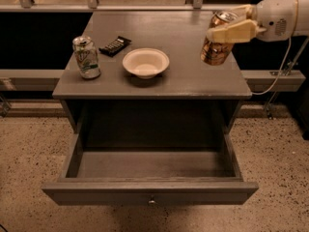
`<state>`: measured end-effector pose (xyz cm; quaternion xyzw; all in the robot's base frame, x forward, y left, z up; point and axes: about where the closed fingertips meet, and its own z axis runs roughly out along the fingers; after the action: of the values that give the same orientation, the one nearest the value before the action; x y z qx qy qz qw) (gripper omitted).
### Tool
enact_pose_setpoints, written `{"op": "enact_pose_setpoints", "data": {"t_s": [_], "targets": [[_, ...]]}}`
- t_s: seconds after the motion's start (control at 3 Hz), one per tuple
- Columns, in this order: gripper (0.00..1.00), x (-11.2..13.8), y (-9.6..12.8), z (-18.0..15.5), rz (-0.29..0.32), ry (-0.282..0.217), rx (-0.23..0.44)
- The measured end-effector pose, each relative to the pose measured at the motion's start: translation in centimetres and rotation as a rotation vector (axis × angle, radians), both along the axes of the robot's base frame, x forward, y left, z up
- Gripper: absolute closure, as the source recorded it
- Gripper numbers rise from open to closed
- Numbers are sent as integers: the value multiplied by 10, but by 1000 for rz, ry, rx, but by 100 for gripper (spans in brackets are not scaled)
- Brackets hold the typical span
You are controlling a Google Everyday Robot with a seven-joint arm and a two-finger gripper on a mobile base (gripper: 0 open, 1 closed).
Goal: Pick orange can from top drawer and place on counter
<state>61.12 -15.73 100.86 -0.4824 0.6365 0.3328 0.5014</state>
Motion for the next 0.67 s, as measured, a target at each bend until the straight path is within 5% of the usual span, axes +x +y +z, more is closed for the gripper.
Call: {"op": "enact_pose_setpoints", "data": {"t_s": [0.67], "targets": [[100, 46, 59, -61, -7, 155, -109]]}}
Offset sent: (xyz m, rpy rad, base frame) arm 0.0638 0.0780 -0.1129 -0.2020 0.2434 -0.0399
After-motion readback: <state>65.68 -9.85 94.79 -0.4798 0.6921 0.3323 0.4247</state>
